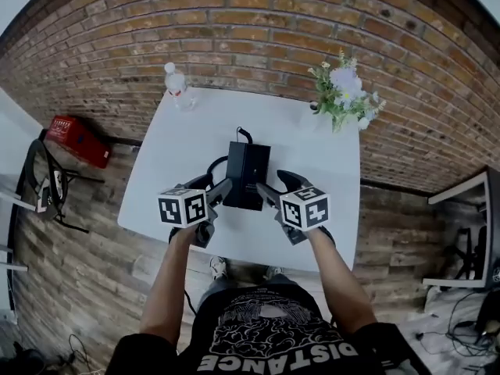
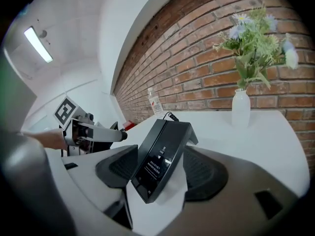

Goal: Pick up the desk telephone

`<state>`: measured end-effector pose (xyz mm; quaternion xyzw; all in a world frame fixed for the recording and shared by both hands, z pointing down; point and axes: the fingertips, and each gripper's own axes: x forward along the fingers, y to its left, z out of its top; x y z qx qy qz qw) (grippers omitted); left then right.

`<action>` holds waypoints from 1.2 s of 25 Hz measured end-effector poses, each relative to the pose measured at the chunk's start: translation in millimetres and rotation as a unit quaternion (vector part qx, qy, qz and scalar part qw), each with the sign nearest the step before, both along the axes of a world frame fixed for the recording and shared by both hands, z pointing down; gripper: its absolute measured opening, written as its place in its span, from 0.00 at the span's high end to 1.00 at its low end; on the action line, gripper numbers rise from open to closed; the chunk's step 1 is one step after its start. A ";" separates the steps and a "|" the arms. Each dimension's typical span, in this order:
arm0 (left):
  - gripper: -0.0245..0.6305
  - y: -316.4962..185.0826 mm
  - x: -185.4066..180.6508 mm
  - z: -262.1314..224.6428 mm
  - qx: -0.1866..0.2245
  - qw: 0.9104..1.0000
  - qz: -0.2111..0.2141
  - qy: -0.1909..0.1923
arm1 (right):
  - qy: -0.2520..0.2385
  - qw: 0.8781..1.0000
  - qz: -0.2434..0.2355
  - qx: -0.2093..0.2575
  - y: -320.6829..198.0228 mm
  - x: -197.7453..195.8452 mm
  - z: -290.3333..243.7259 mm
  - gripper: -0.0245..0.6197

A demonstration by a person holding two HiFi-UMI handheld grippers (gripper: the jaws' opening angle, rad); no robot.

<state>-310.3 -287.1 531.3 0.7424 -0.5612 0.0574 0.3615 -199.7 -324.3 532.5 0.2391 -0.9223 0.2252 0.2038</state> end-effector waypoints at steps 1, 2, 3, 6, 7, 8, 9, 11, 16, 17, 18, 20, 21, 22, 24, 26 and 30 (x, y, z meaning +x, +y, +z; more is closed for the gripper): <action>0.59 -3.3 -0.7 4.7 -0.005 1.000 0.010 0.007 | 0.000 1.000 0.007 -0.004 -1.5 -2.6 3.0 0.55; 0.59 -7.3 -0.8 9.0 -0.009 1.000 0.020 0.014 | 0.001 1.000 0.014 -0.007 -3.6 -4.4 5.7 0.55; 0.59 -11.8 -0.3 13.0 -0.013 0.999 0.031 0.021 | 0.001 1.000 0.022 -0.010 -6.1 -5.7 8.2 0.55; 0.59 -25.3 1.0 24.9 -0.024 0.997 0.061 0.038 | 0.005 0.999 0.040 -0.023 -12.7 -9.7 16.8 0.55; 0.59 -29.1 0.8 29.1 -0.028 0.996 0.069 0.042 | 0.007 0.999 0.043 -0.027 -14.2 -11.6 20.5 0.54; 0.59 -31.9 0.5 33.5 -0.033 0.996 0.075 0.047 | 0.010 0.998 0.044 -0.032 -14.8 -13.7 24.6 0.54; 0.59 -33.9 0.6 37.8 -0.037 0.995 0.082 0.052 | 0.012 0.998 0.046 -0.038 -14.9 -15.5 28.9 0.54; 0.59 -38.2 2.6 44.2 -0.044 0.992 0.098 0.060 | 0.013 0.997 0.052 -0.051 -16.0 -17.3 36.6 0.54; 0.59 -49.9 7.1 54.3 -0.053 0.986 0.132 0.081 | 0.011 0.994 0.070 -0.082 -16.9 -21.2 53.5 0.53; 0.59 -51.4 7.7 55.4 -0.053 0.985 0.137 0.088 | 0.012 0.994 0.070 -0.086 -15.9 -23.0 56.1 0.53; 0.59 -52.8 8.7 55.7 -0.053 0.984 0.143 0.096 | 0.010 0.993 0.070 -0.090 -15.1 -24.9 57.9 0.53; 0.59 -55.3 12.3 55.8 -0.054 0.980 0.155 0.110 | 0.007 0.993 0.071 -0.097 -15.3 -28.1 59.7 0.53; 0.59 -56.2 14.2 56.5 -0.056 0.978 0.161 0.116 | 0.006 0.992 0.073 -0.098 -15.9 -29.3 60.7 0.53; 0.59 -56.8 16.1 57.7 -0.059 0.977 0.167 0.121 | 0.006 0.992 0.076 -0.100 -16.5 -30.2 61.9 0.53; 0.59 -57.2 19.6 60.2 -0.064 0.973 0.178 0.130 | 0.004 0.991 0.081 -0.106 -17.0 -32.4 64.4 0.53; 0.59 -56.7 23.4 62.3 -0.070 0.970 0.192 0.135 | -0.004 0.989 0.087 -0.116 -16.9 -35.1 66.7 0.53; 0.59 -57.6 25.8 63.4 -0.081 0.965 0.205 0.143 | -0.012 0.987 0.098 -0.127 -16.6 -38.9 70.7 0.53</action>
